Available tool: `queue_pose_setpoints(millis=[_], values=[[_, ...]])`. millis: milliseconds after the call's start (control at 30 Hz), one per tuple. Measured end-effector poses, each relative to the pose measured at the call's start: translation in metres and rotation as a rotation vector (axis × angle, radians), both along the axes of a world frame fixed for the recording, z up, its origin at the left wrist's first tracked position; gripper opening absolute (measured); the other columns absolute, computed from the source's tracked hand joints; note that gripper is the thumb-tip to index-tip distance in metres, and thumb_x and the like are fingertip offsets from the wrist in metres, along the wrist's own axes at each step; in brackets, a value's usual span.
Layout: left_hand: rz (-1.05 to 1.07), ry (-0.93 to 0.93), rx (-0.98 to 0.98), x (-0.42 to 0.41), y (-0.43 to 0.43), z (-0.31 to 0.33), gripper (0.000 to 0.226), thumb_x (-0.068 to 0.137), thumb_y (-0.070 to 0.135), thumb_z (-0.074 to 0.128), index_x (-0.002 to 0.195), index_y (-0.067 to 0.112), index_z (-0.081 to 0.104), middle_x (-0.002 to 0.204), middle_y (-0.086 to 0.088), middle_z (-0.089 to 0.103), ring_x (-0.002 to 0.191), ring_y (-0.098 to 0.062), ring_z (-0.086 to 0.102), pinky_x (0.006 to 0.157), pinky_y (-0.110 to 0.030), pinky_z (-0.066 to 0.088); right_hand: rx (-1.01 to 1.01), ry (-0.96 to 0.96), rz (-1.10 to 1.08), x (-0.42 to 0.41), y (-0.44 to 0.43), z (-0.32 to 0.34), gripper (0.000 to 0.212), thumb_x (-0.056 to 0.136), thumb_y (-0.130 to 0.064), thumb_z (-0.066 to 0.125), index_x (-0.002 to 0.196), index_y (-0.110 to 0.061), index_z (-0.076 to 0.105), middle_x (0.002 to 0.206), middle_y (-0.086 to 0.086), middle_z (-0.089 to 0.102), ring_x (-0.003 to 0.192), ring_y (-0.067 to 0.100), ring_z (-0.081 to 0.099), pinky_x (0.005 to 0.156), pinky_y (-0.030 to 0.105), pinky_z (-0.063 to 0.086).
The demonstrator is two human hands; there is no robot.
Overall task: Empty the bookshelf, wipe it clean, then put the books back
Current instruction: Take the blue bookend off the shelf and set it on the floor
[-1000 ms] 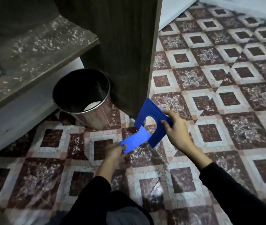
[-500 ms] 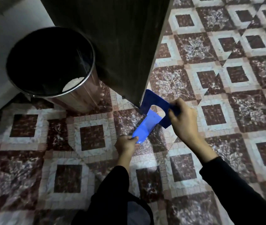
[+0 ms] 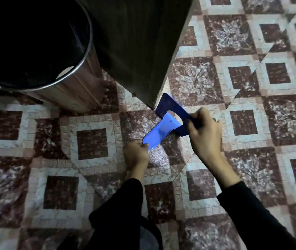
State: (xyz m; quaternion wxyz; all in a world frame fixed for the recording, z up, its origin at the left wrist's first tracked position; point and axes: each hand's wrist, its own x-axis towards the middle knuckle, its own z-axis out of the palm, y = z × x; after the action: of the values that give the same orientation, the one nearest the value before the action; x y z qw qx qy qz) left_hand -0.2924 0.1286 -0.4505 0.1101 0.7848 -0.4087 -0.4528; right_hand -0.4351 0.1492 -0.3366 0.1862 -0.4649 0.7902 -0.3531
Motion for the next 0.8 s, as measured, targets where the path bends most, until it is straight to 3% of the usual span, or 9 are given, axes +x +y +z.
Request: queue_pose_setpoints(millis=[167,233,433,500,600,800], values=[[-0.015,-0.048,0.005,0.0,0.001,0.007,0.022,0.083,0.013,0.067,0.104,0.008,0.073,0.101,-0.015,0.072,0.096,-0.027,0.067,0.082,-0.031,0.049,-0.003,0.011,-0.041,0.001,0.002,-0.007,0.009,0.081,0.009,0.059,0.079,0.004,0.052,0.067,0.001,0.05,0.055,0.01,0.033,0.054,0.022,0.019],[-0.039,-0.058,0.009,0.002,0.002,0.011,0.023,0.084,0.012,0.063,0.105,0.008,0.072,0.103,-0.017,0.07,0.098,-0.029,0.066,0.083,-0.032,0.049,0.001,0.008,-0.024,0.001,0.003,-0.008,0.008,0.082,0.009,0.059,0.08,0.004,0.053,0.068,0.007,0.057,0.056,0.014,0.039,0.054,0.022,0.021],[-0.084,0.0,0.042,0.011,0.004,0.037,0.026,0.084,0.009,0.065,0.109,0.009,0.07,0.111,-0.014,0.069,0.103,-0.028,0.064,0.085,-0.031,0.049,0.125,0.006,0.062,0.0,0.004,-0.007,0.012,0.089,0.001,0.05,0.089,-0.011,0.046,0.081,0.018,0.067,0.064,0.033,0.055,0.055,0.035,0.032],[-0.093,0.004,0.035,0.017,0.003,0.053,0.025,0.084,0.009,0.064,0.108,0.01,0.07,0.11,-0.013,0.068,0.102,-0.029,0.064,0.086,-0.031,0.05,0.2,0.069,0.094,0.001,0.003,0.0,0.016,0.09,-0.003,0.049,0.104,-0.01,0.048,0.093,0.016,0.068,0.075,0.036,0.059,0.06,0.039,0.043],[-0.152,0.006,-0.037,0.027,-0.004,0.082,0.022,0.082,0.011,0.065,0.104,0.009,0.069,0.106,-0.012,0.07,0.1,-0.026,0.065,0.084,-0.03,0.051,0.167,0.173,0.143,0.007,0.002,0.022,0.036,0.089,-0.004,0.052,0.125,-0.008,0.048,0.118,0.013,0.06,0.1,0.034,0.056,0.075,0.042,0.045],[-0.365,-0.159,-0.232,0.055,-0.027,0.166,0.023,0.087,0.019,0.06,0.106,0.008,0.065,0.11,-0.01,0.067,0.103,-0.03,0.062,0.089,-0.032,0.05,0.129,0.431,0.32,0.03,-0.01,0.081,0.027,0.082,-0.01,0.06,0.109,-0.005,0.059,0.11,0.014,0.061,0.102,0.035,0.054,0.08,0.04,0.042]])
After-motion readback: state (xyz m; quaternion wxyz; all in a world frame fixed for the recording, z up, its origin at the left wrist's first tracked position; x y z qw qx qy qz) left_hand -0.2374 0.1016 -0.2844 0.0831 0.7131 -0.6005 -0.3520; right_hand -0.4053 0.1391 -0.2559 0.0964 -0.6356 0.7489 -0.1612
